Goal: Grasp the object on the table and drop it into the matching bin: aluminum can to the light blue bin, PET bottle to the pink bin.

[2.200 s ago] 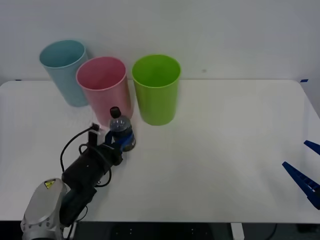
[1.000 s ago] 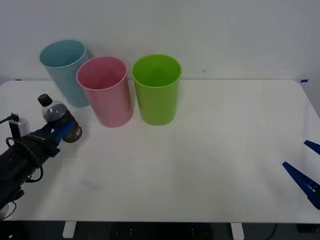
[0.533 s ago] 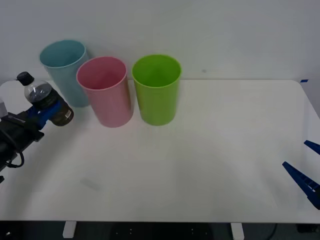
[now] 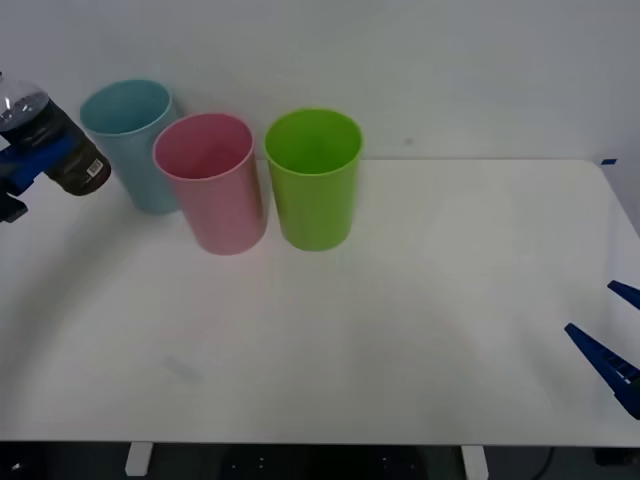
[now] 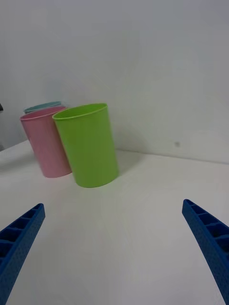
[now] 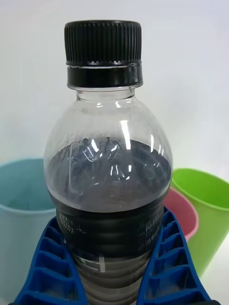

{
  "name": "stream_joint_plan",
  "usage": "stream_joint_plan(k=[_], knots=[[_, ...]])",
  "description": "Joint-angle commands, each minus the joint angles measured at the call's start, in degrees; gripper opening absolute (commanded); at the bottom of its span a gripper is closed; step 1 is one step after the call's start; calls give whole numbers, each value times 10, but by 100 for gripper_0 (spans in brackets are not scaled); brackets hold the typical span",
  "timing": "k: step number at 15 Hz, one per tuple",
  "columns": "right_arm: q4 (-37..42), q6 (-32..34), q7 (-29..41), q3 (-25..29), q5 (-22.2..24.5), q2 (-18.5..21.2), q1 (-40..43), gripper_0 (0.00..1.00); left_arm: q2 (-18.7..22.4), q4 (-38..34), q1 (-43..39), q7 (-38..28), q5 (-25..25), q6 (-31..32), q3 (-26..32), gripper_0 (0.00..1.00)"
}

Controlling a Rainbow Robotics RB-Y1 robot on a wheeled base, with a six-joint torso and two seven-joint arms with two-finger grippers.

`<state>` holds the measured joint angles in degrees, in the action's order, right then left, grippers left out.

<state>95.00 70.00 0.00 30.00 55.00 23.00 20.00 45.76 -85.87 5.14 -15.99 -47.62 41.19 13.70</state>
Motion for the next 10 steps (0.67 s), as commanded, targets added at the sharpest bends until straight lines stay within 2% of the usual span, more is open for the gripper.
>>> stream_joint_plan(k=[1,6,10], knots=[[0,0,0,0,0,0,0,100,10,0,26,-22,3,2,-1,0],[0,0,0,0,0,0,0,100,9,4,84,-38,2,-11,-47,0],[0,0,0,0,0,0,0,100,-1,56,159,-35,-20,-17,-101,0]])
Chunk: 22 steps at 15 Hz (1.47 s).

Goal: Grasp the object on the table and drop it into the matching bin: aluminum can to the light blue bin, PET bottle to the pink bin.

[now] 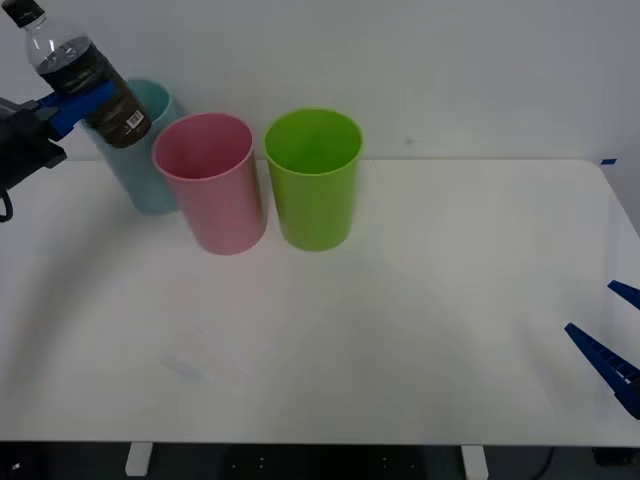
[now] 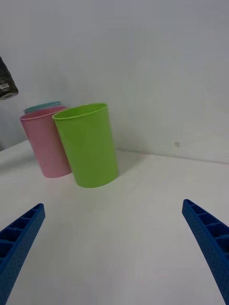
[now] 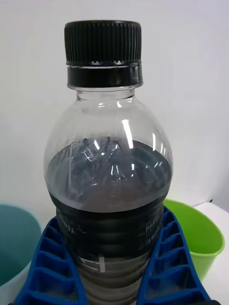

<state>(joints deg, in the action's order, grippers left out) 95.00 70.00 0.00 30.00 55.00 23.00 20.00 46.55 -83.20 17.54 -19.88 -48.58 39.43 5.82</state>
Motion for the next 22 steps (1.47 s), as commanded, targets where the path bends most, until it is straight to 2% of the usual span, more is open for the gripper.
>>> stream_joint_plan(k=[1,7,9,13,14,15,16,20,22], knots=[[0,0,0,0,0,0,0,100,-14,43,51,5,-21,-1,-32,0],[0,0,0,0,0,0,0,100,-93,96,123,8,-101,-1,-38,0],[0,0,0,0,0,0,0,100,-106,100,127,8,-121,0,-32,0],[0,0,0,0,0,0,0,100,-110,100,128,9,-123,0,-29,3],[0,0,0,0,0,0,0,100,-110,100,127,9,-123,0,-29,12],[0,0,0,0,0,0,0,100,-110,100,127,9,-123,0,-29,43],[0,0,0,0,0,0,0,100,-109,100,127,9,-123,0,-28,100],[0,0,0,0,0,0,0,100,-109,100,123,6,-121,0,-28,100],[0,0,0,0,0,0,0,100,-108,99,116,10,-101,2,-28,100]])
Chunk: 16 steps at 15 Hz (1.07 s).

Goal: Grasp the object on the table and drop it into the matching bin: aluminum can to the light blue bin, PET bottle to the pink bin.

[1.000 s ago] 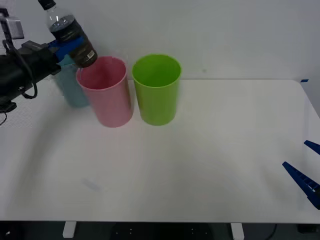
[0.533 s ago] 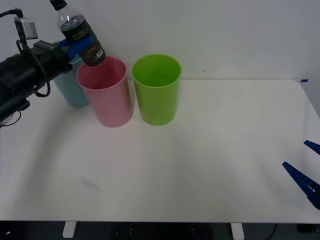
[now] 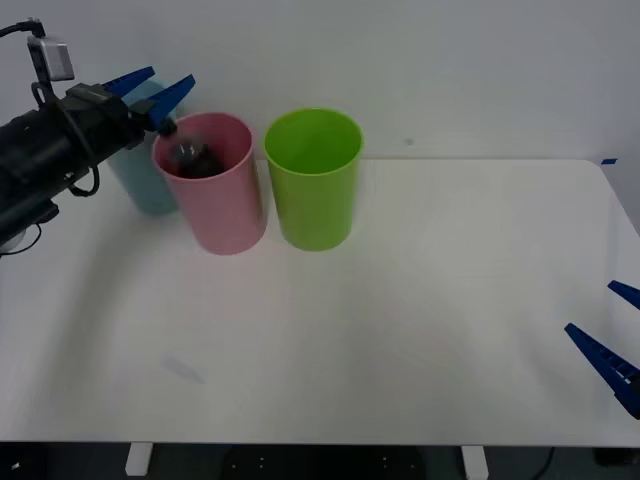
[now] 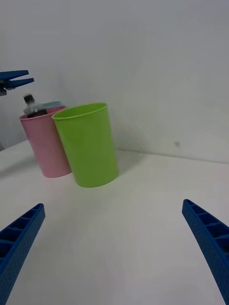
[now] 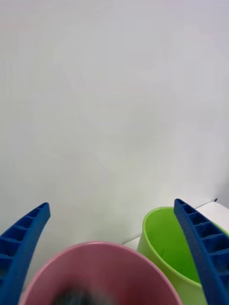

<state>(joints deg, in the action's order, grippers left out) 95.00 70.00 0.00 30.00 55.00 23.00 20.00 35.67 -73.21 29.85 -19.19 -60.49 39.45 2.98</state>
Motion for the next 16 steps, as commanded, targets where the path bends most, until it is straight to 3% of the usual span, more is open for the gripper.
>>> stream_joint_plan(k=[1,9,16], knots=[[0,0,0,0,0,0,0,100,1,-3,-13,5,26,4,1,100],[0,0,0,0,0,0,0,100,1,-103,-146,9,59,34,70,100],[0,0,0,0,0,0,0,100,1,-130,-255,18,61,144,166,100]])
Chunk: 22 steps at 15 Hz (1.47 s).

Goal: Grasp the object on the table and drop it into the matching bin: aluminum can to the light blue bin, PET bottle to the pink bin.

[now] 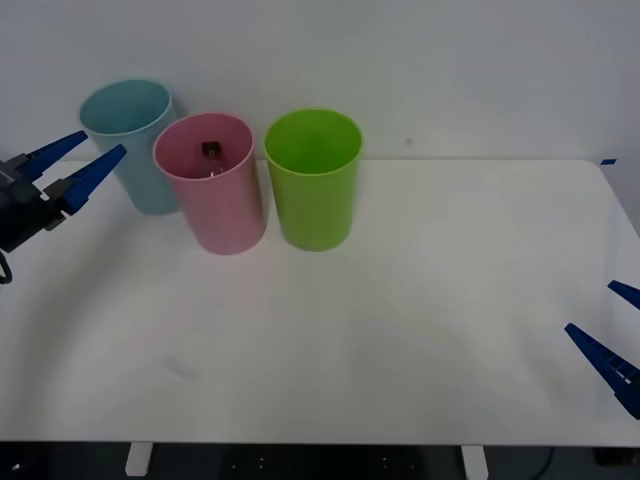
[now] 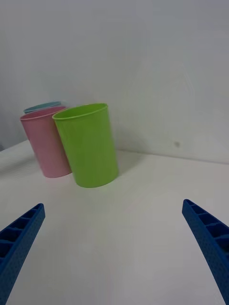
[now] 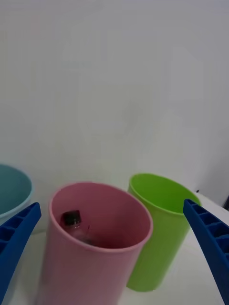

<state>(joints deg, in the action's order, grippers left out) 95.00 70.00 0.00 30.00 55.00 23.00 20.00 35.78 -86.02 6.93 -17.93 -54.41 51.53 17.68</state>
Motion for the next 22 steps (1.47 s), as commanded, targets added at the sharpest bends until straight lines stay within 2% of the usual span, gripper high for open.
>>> stream_joint_plan(k=[1,3,9,15,22], knots=[[0,0,0,0,0,0,0,100,0,-2,-38,10,0,36,27,100],[0,0,0,0,0,0,0,100,0,-2,-65,22,0,64,45,100],[0,0,0,0,0,0,0,100,0,-2,-139,126,12,95,71,100],[0,0,0,0,0,0,0,100,0,-2,-192,147,12,140,116,100],[0,0,0,0,0,0,0,100,0,-2,-245,170,13,161,125,100]])
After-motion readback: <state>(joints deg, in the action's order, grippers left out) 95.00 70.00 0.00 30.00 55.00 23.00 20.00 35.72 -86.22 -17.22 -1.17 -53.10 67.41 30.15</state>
